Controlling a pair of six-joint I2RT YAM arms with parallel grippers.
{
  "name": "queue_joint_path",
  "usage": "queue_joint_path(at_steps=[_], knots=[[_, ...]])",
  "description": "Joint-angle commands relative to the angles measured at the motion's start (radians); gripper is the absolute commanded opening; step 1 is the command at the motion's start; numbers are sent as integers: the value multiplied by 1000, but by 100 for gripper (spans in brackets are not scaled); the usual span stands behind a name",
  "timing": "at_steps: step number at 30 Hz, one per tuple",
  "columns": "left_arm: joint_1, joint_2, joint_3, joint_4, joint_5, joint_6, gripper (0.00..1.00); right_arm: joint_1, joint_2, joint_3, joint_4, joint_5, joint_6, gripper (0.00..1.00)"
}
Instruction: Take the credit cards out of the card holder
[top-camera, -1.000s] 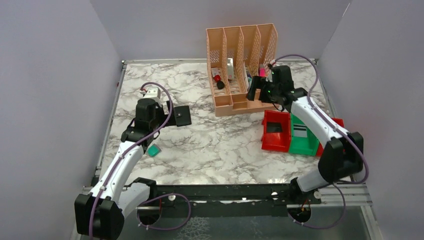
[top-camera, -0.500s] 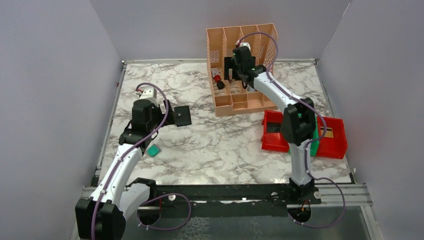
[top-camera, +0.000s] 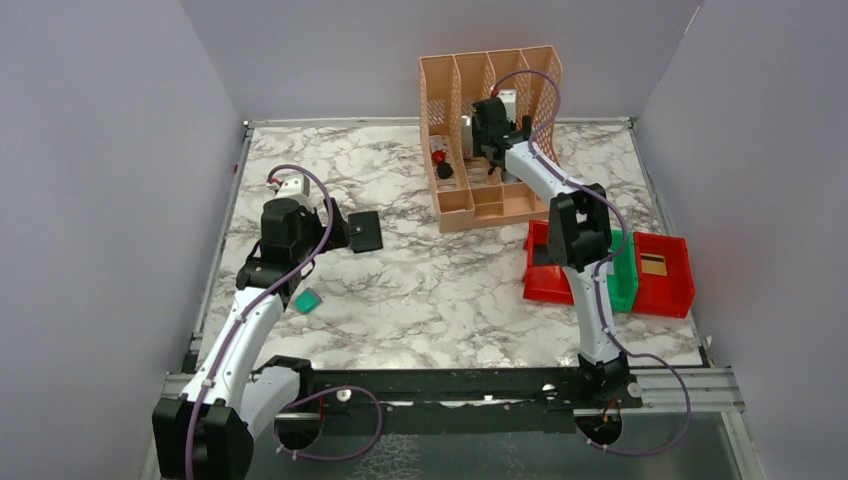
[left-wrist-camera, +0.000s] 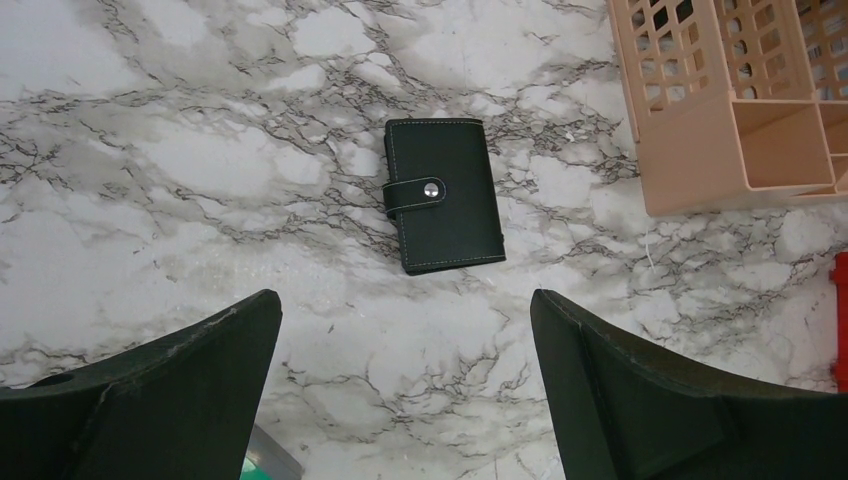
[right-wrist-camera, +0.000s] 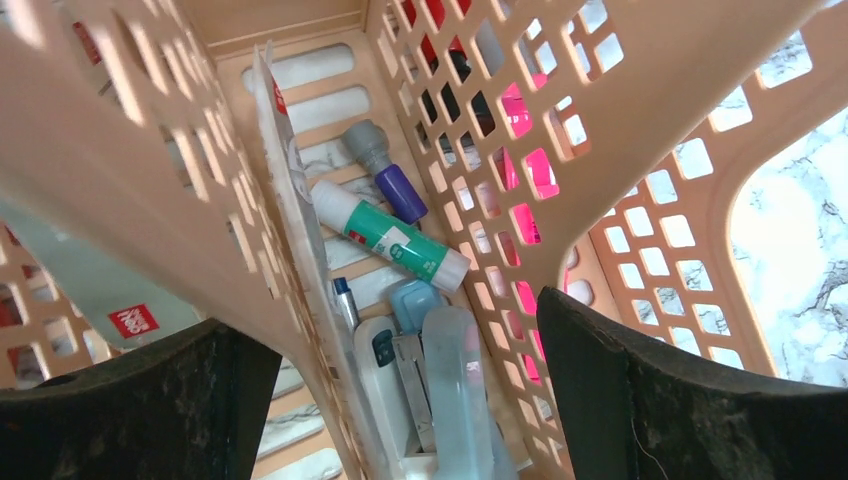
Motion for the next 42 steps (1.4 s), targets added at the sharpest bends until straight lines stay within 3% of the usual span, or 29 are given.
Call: queue_joint_path(at_steps=[1, 7, 10, 12, 18, 24, 26, 32, 42], knots=[[10, 5, -5, 32, 38, -13, 99, -78, -35, -18, -9, 74, 62, 99], [14, 16, -5, 31, 54, -21, 99, -155, -49, 7, -85, -3, 111, 99], [15, 17, -5, 32, 59, -21, 99, -157, -109, -12, -77, -182, 67, 99], [14, 15, -4, 31, 58, -21, 99, -157, -202, -98, -25, -343, 33, 99], [17, 3, -6, 31, 59, -22, 99, -155, -511, -400, 29, -568, 31, 99], [21, 6, -3, 31, 68, -22, 99, -142, -773, -787, 124, -890, 129, 95], [21, 6, -3, 32, 73, -23, 99, -125, -820, -879, 156, -915, 156, 93], [21, 0, -4, 31, 76, -21, 99, -81, -804, -969, 164, -944, 178, 86], [24, 3, -3, 31, 72, -18, 99, -26, -589, -869, 234, -982, 235, 84]])
